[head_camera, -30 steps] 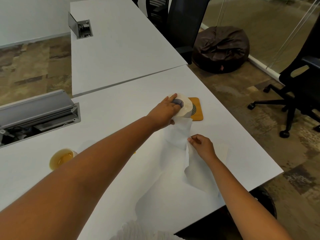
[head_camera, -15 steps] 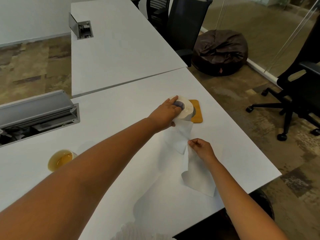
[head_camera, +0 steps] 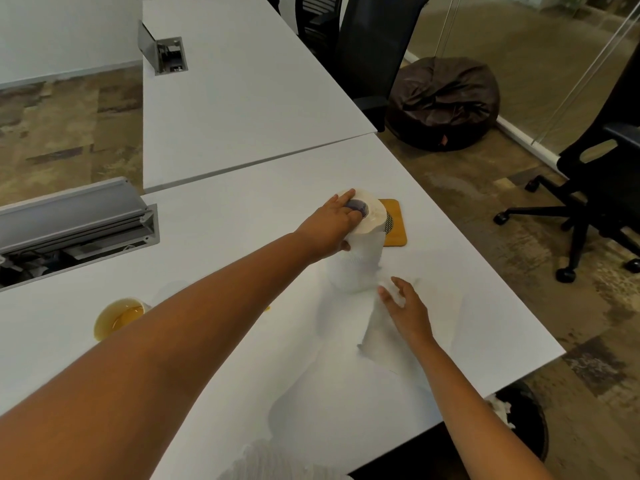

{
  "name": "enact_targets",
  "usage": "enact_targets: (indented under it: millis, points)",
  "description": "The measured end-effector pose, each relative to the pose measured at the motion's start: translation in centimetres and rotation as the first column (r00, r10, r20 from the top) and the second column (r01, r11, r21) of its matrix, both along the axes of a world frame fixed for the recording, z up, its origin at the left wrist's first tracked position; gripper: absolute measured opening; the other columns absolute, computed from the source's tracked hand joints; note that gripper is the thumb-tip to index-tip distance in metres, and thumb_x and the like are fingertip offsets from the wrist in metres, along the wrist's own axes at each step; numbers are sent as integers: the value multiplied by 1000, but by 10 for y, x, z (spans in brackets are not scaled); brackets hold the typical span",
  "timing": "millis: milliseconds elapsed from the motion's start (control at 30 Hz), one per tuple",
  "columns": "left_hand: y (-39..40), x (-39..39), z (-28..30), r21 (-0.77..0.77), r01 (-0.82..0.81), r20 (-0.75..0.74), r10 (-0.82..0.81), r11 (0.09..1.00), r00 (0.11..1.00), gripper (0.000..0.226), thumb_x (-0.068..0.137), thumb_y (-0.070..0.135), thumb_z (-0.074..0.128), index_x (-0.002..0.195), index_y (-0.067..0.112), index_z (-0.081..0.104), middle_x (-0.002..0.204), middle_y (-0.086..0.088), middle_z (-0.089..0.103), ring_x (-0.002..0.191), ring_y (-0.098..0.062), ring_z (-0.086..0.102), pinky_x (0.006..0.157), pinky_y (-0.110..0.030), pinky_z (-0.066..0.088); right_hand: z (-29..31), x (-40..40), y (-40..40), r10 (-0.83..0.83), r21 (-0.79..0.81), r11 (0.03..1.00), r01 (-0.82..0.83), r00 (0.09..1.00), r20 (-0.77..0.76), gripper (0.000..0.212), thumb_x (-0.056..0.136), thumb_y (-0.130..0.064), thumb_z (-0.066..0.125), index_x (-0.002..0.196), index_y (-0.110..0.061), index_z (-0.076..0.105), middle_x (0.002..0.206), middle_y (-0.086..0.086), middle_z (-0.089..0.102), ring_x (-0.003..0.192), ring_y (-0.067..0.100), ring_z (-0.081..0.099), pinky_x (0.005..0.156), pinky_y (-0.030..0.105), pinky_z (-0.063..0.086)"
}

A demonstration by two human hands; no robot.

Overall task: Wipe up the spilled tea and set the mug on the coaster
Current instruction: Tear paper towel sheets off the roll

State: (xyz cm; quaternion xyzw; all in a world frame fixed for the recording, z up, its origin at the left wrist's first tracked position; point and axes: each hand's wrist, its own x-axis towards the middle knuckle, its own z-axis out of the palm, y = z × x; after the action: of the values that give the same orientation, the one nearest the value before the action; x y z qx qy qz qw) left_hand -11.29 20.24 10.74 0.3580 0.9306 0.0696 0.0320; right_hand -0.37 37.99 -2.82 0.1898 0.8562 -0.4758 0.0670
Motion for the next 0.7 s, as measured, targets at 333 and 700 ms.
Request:
enact_targets:
  millis: [333,700]
  points:
    - [-2,0,-2,-3,11,-19,-11,1000,1000,64,78,17,71,134,7,42,147,-8,36,143,-30,11,116,-39,9,-38,22,8,338,467,747,-474,875,348,67,88,-50,42,145,-43,6,158,-6,-12,145,23,-15,112,62,-5]
    - [-7,-3,-2,27,-14,-2,14,1000,1000,61,78,16,70,132,6,42,147,-7,35,143,-29,11,116,-37,10,-42,31,40,359,515,701,-494,868,344,63,95,-50,31,146,-38,-4,157,-11,-15,144,16,-17,114,56,-7]
